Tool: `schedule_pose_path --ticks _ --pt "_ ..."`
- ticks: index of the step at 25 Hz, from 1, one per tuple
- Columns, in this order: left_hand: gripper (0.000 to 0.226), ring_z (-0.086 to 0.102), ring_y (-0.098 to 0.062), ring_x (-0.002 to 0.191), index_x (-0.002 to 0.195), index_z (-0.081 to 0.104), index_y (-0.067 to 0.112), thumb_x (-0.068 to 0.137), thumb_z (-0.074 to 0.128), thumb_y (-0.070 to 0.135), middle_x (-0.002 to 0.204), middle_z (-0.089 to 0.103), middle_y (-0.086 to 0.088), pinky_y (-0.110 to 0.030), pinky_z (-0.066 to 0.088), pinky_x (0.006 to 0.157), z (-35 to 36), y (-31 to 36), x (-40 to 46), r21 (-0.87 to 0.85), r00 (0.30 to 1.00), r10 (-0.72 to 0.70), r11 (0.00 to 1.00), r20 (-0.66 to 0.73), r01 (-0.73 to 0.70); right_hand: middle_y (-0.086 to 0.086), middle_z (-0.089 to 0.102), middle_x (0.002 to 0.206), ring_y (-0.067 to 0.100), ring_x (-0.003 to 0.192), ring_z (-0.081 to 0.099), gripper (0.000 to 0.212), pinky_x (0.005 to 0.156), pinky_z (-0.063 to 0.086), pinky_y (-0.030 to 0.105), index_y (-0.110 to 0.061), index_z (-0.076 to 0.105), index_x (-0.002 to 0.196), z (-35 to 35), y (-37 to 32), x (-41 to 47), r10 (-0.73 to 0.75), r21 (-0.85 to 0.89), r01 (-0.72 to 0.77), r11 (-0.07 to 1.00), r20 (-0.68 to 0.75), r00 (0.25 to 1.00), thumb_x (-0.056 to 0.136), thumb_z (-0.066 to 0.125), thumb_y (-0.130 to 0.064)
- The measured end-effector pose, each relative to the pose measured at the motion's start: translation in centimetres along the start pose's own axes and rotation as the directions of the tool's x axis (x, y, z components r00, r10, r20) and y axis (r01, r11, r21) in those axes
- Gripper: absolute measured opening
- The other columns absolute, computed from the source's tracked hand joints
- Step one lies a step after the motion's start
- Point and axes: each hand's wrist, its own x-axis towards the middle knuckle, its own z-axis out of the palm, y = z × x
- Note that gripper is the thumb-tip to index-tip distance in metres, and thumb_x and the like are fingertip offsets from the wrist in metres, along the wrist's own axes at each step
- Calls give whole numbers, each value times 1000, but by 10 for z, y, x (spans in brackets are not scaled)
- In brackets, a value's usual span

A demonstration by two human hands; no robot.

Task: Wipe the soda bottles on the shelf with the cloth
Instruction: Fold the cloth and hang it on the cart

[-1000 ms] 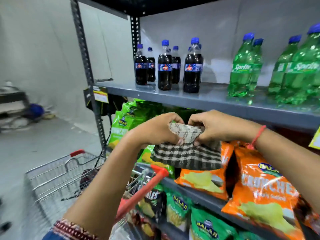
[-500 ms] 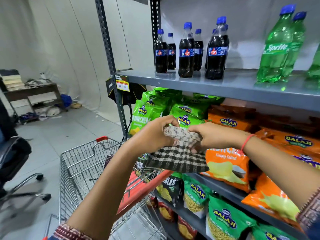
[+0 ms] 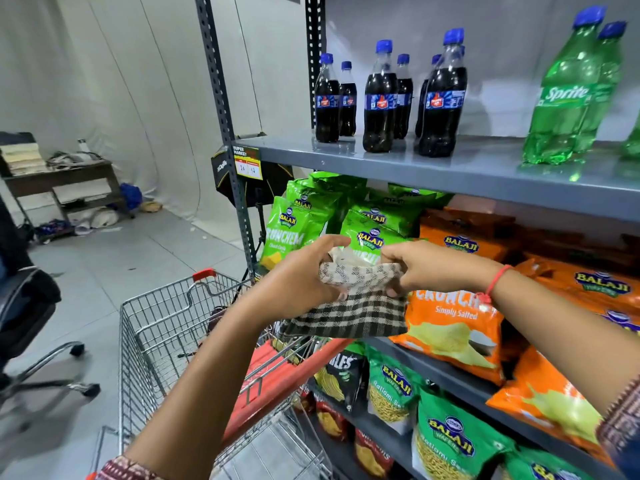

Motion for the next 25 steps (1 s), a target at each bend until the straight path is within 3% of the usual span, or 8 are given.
schedule_pose_path --ticks 3,7,11,13,17,20,22,25 --pt "72 61 -28 91 126 35 48 74 68 12 126 51 2 -40 56 68 -3 -4 -5 61 1000 12 998 -25 -11 -1 50 75 16 63 45 36 55 37 25 -18 50 96 -2 -4 2 29 204 -31 978 11 1000 72 74 -7" --pt "68 52 -13 90 133 35 33 74 69 25 137 48 0 -20 44 66 -7 -13 -7 132 996 -83 988 18 80 -3 54 73 12 65 48 24 51 34 20 -21 59 82 -10 -11 9 -77 100 77 992 5 997 71 75 -8" --pt "55 61 -20 99 114 56 14 71 68 45 122 61 -4 -12 42 65 -9 -19 -16 170 982 -168 974 90 151 -13 58 66 -7 54 54 33 50 40 6 -28 55 68 -29 -19 18 -110 146 67 987 310 944 78 68 0" --pt "66 60 -20 104 112 60 17 61 67 58 120 62 -2 -29 49 83 -10 -23 -23 96 966 -212 975 149 199 -7 63 74 7 68 62 29 61 49 20 -25 57 75 -30 -20 28 -111 184 28 983 458 882 81 64 3" --pt "19 60 -9 69 71 64 31 68 68 49 71 66 15 -24 44 63 7 -57 -31 0 925 -329 942 190 335 5 59 82 23 75 57 17 62 51 28 -2 57 101 8 -25 59 -35 135 -50 990 558 829 86 54 6" --pt "29 58 -11 72 96 59 12 80 61 36 89 62 -3 -26 46 69 30 -95 -34 27 858 -502 864 108 503 6 56 77 17 62 51 18 51 42 22 -7 59 100 62 -30 84 -14 -8 20 1000 472 882 85 56 2" --pt "15 54 -8 64 83 56 12 84 57 27 81 61 -2 -23 45 62 37 -113 -35 -41 826 -558 826 79 562 3 56 73 16 63 50 16 51 36 24 -12 60 94 90 -31 96 -55 -88 85 992 304 951 82 59 -1" --pt "10 52 -8 64 82 53 12 85 55 21 74 57 2 -20 42 56 37 -131 -34 -153 783 -621 769 51 620 13 61 101 22 84 51 29 67 37 25 -11 56 109 118 -28 111 -33 28 29 999 156 987 81 60 -3"
